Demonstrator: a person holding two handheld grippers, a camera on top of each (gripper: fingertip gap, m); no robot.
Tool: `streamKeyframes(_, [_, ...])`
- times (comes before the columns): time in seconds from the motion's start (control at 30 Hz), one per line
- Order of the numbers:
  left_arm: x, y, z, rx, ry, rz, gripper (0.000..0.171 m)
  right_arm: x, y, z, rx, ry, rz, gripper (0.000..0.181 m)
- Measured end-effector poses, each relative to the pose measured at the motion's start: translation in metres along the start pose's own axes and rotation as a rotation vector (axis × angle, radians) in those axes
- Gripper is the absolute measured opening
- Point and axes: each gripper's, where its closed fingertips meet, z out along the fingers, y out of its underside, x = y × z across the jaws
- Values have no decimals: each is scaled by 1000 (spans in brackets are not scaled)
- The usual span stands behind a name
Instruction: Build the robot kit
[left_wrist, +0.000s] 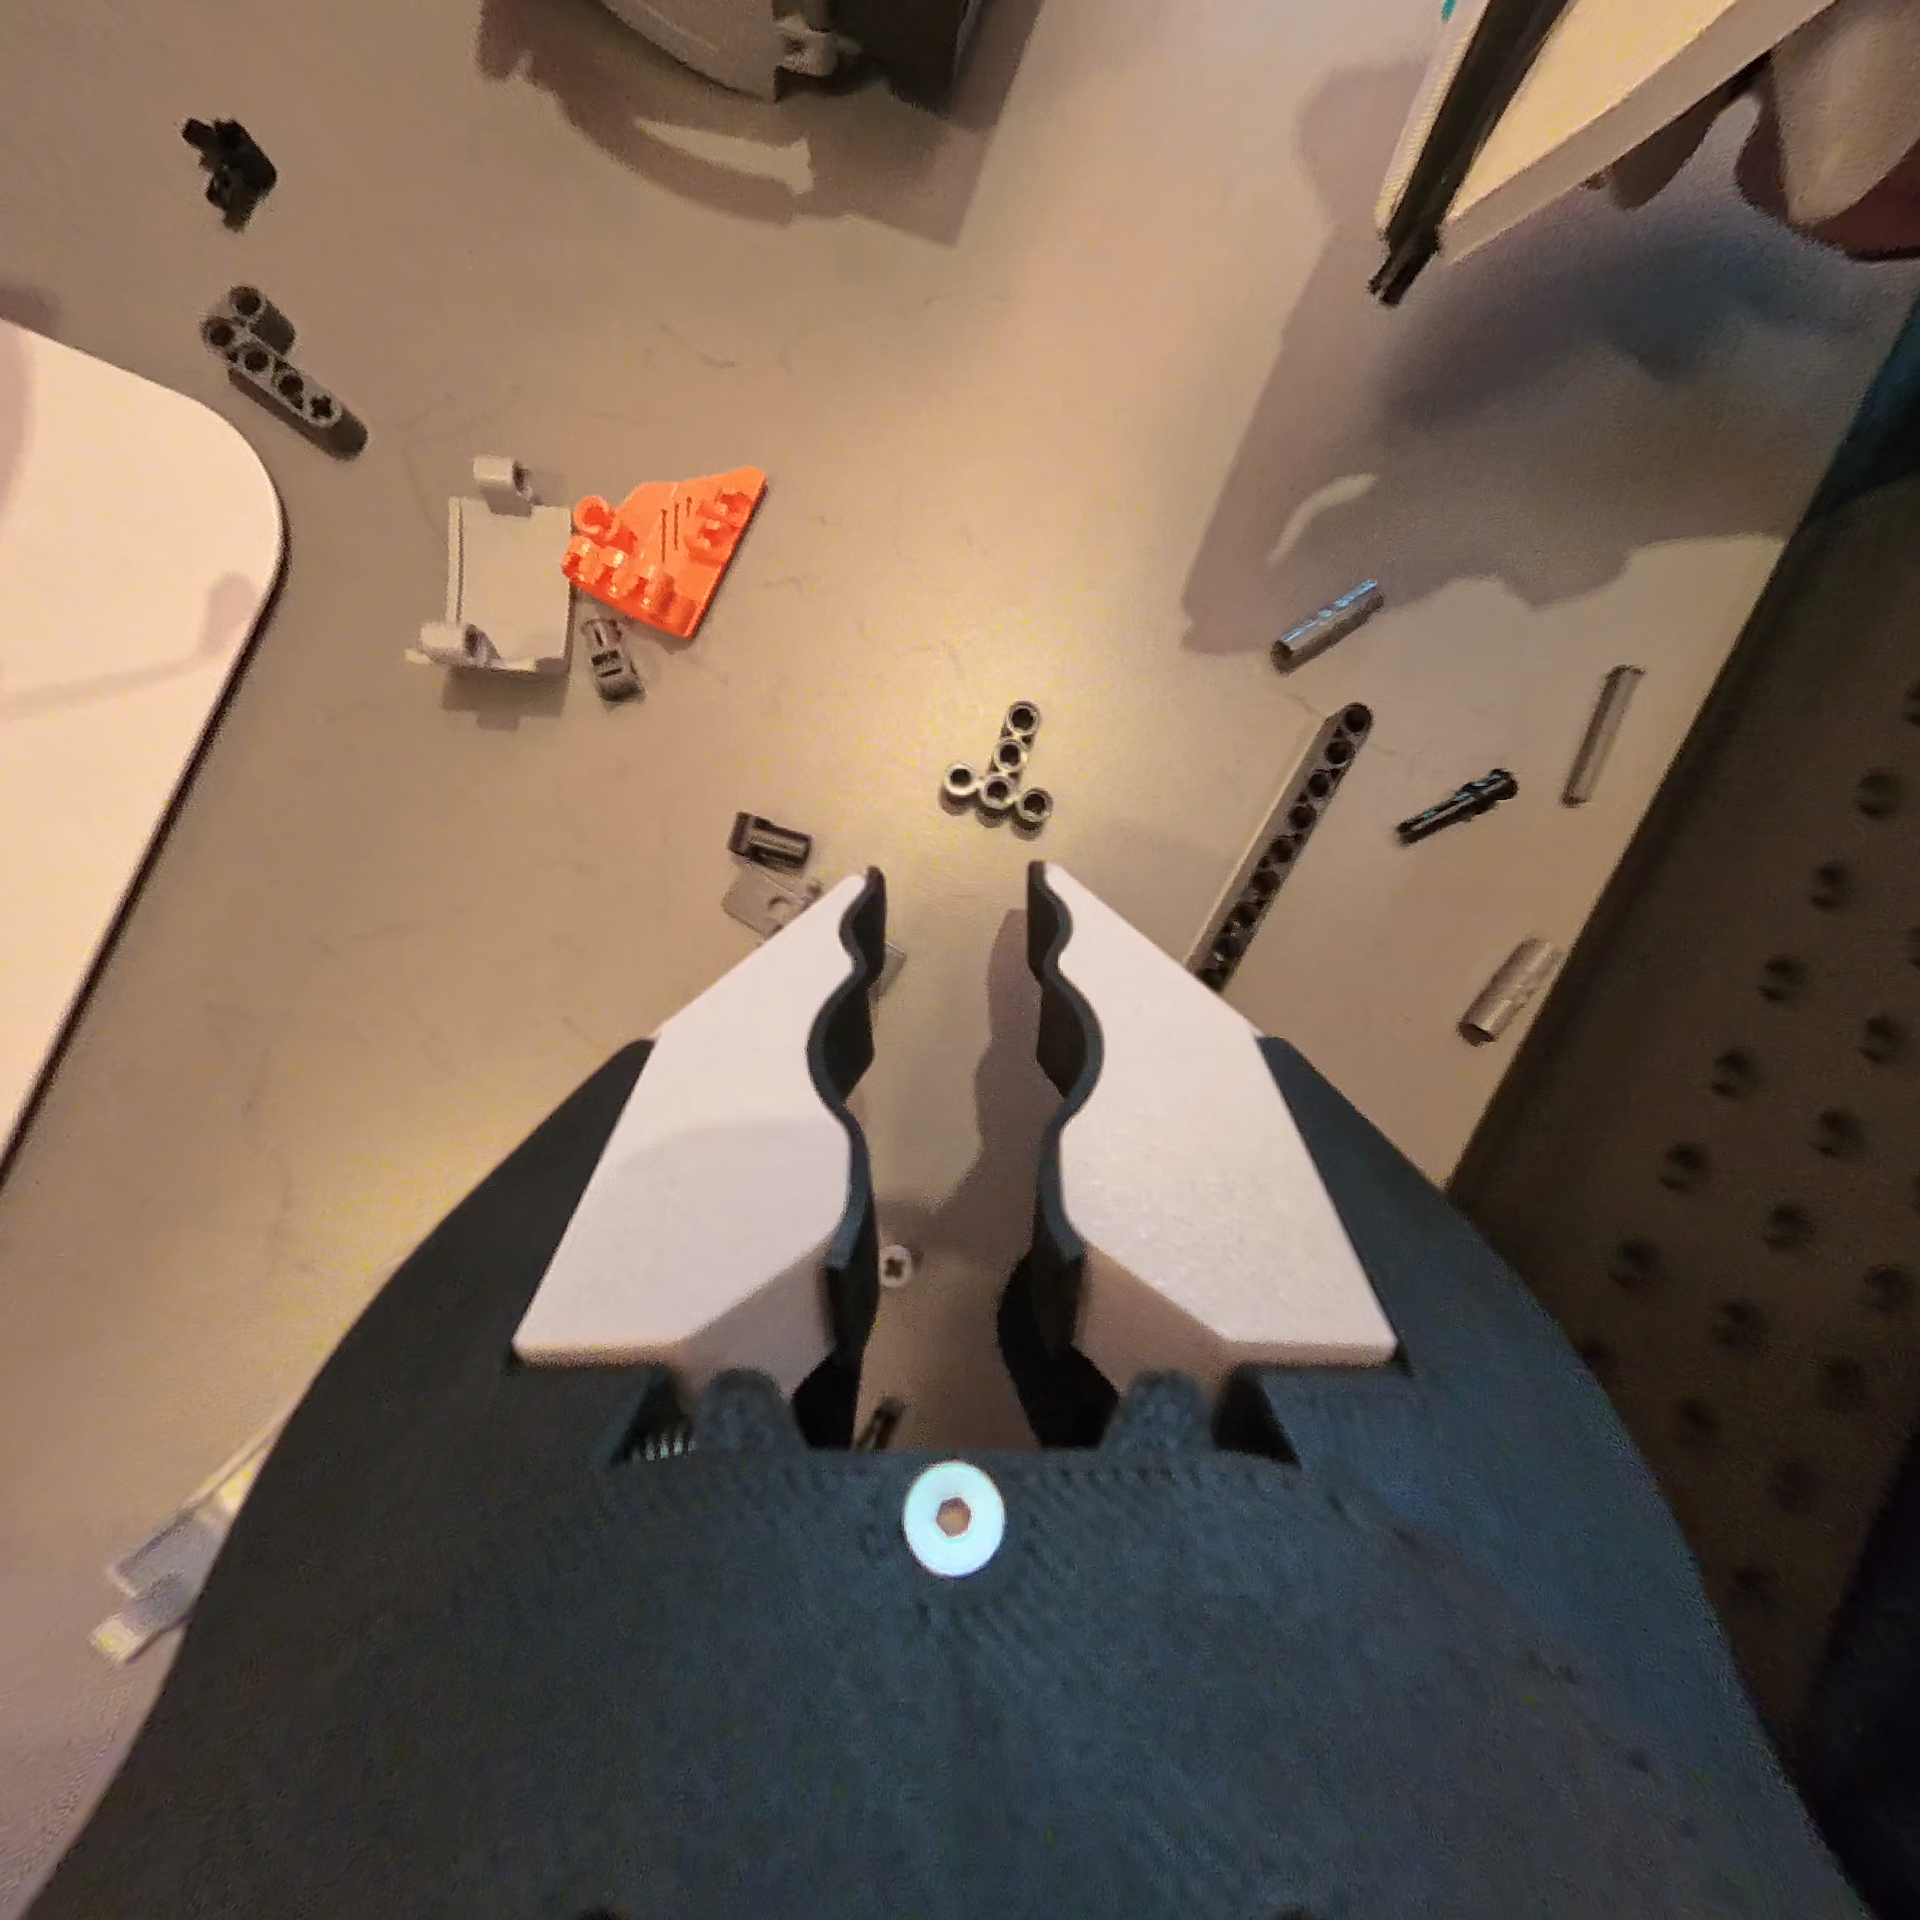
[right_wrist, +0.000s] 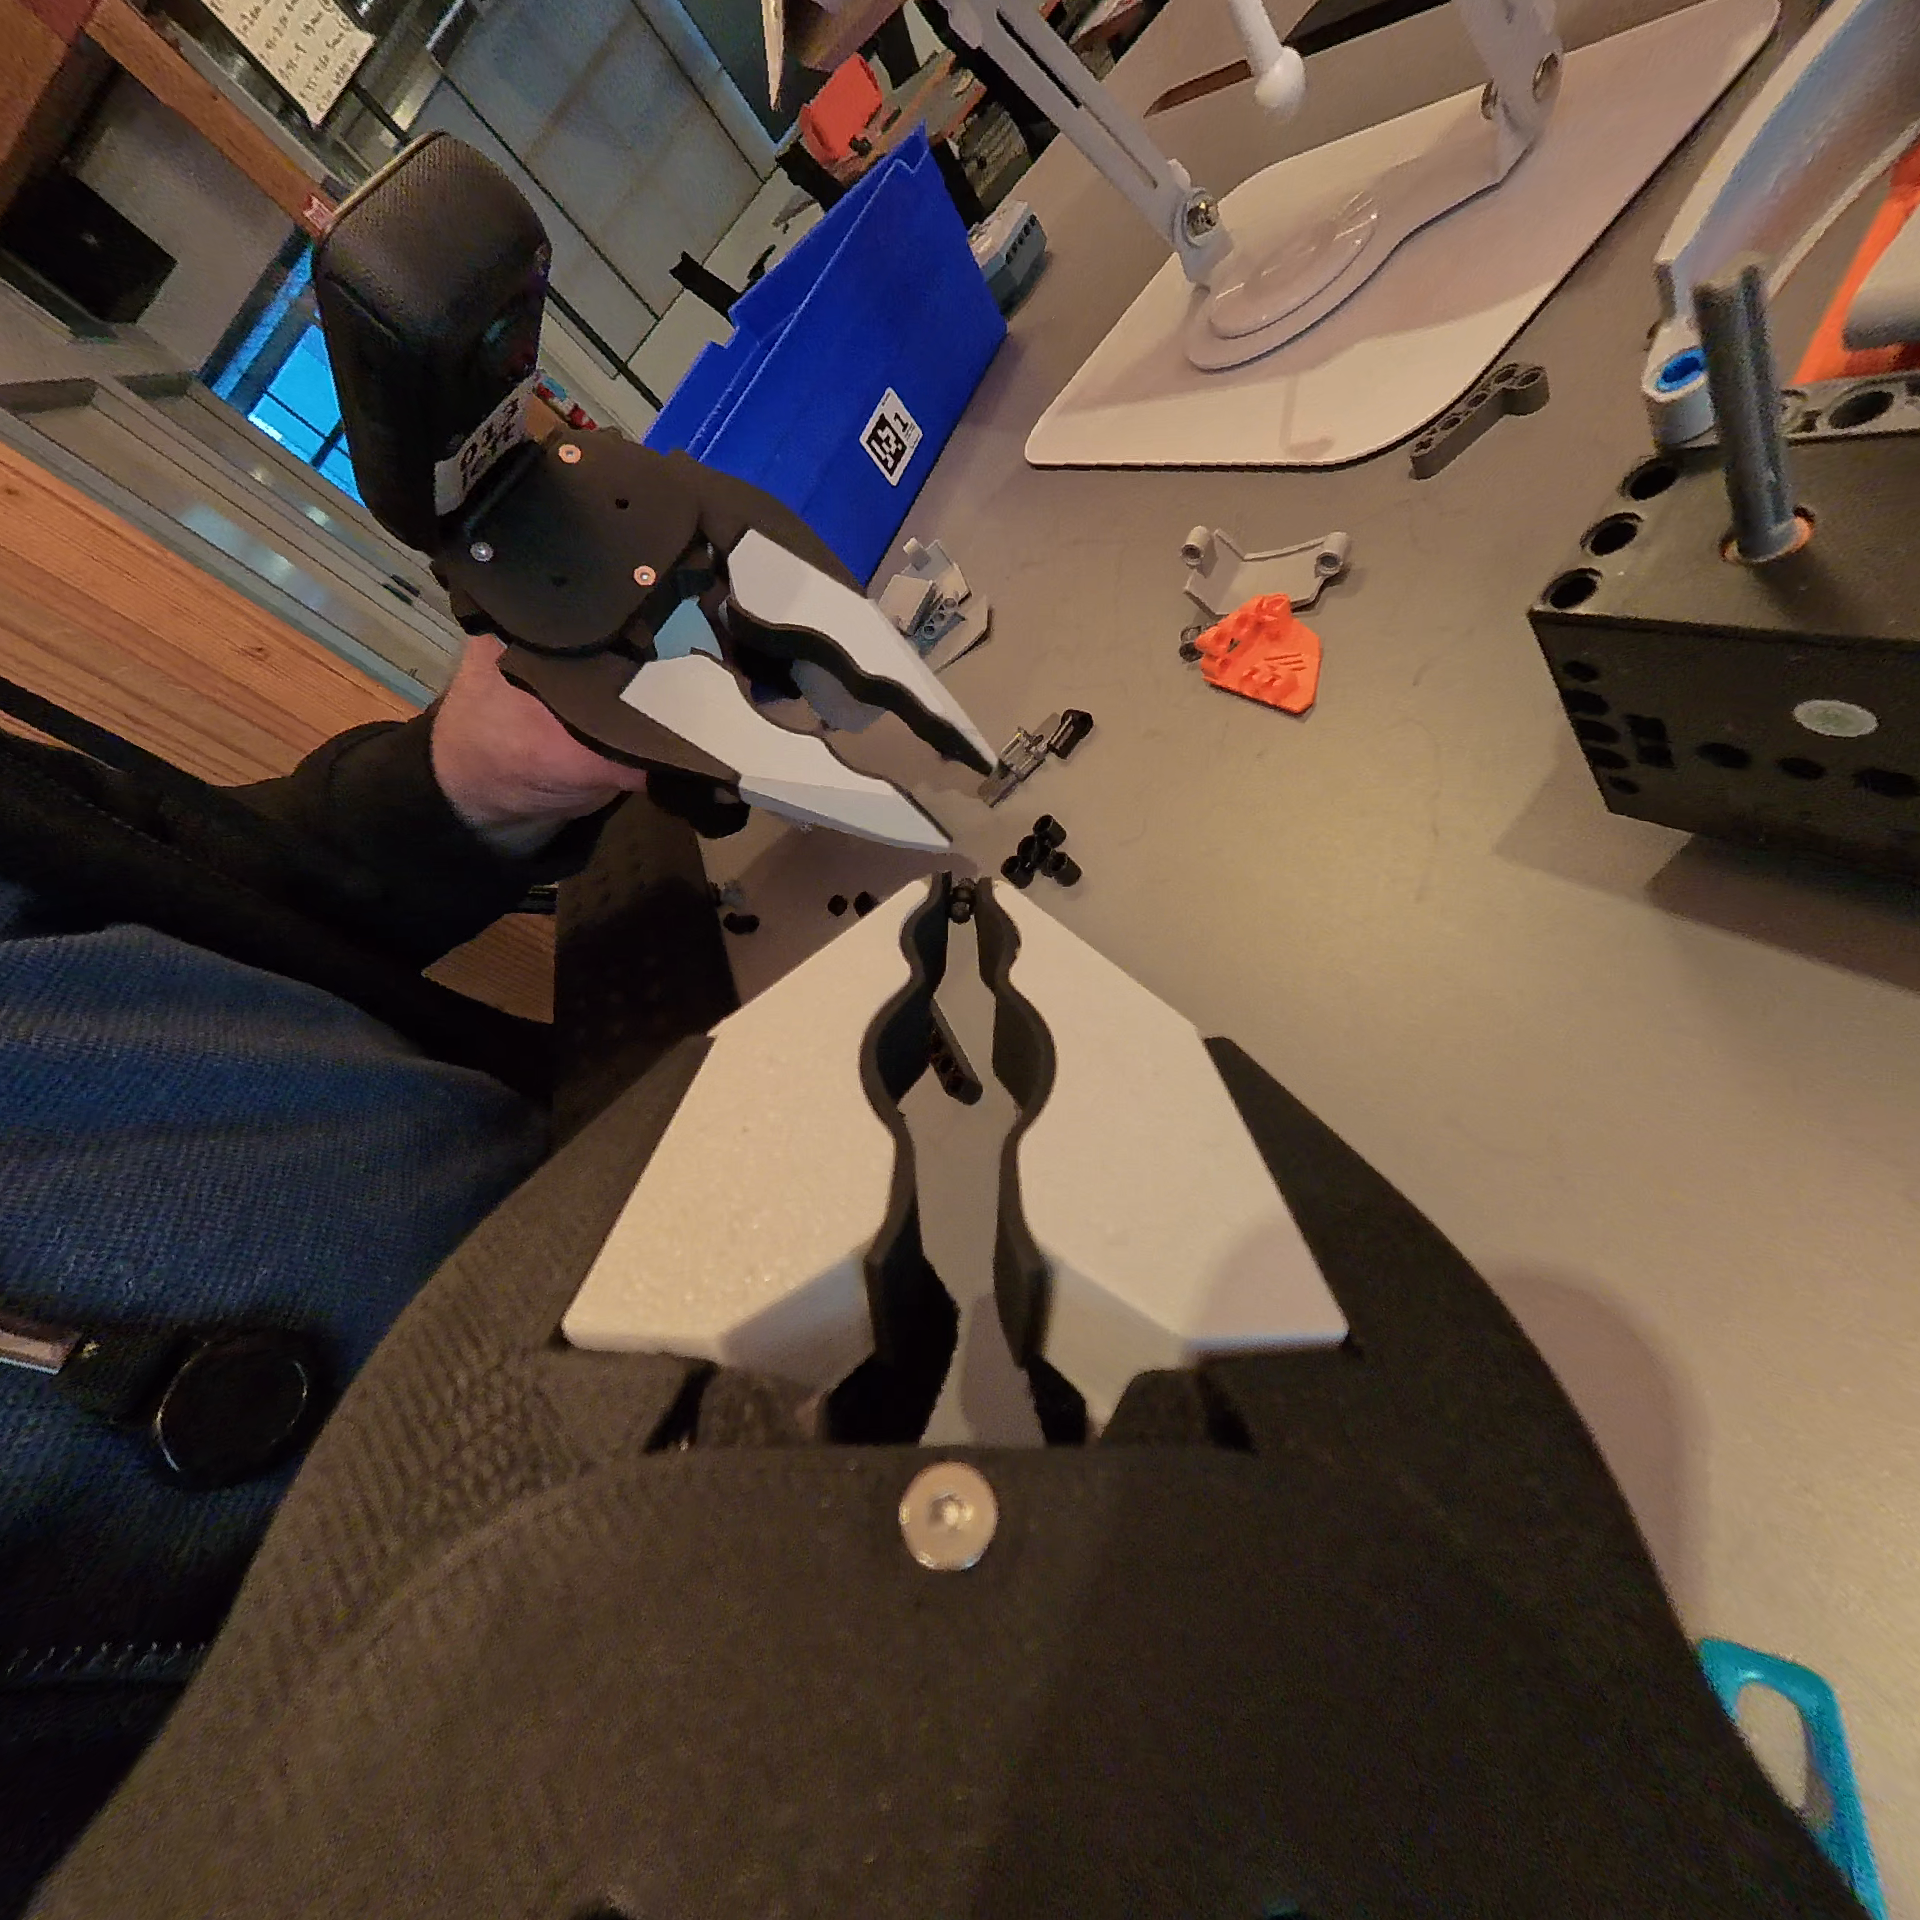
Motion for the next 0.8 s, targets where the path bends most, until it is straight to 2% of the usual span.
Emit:
streamKeyframes(0.33, [15,-5,20,-45,17,-32,30,2,0,1,-6,6,-14,1])
streamKeyframes(0.67, [18,-15,32,-69,-29,49,11,3,1,-2,4,10,-15,2])
streamKeyframes(0.8, [19,-21,30,-3,2,61,10,1,-1,-1,13,3,-17,1])
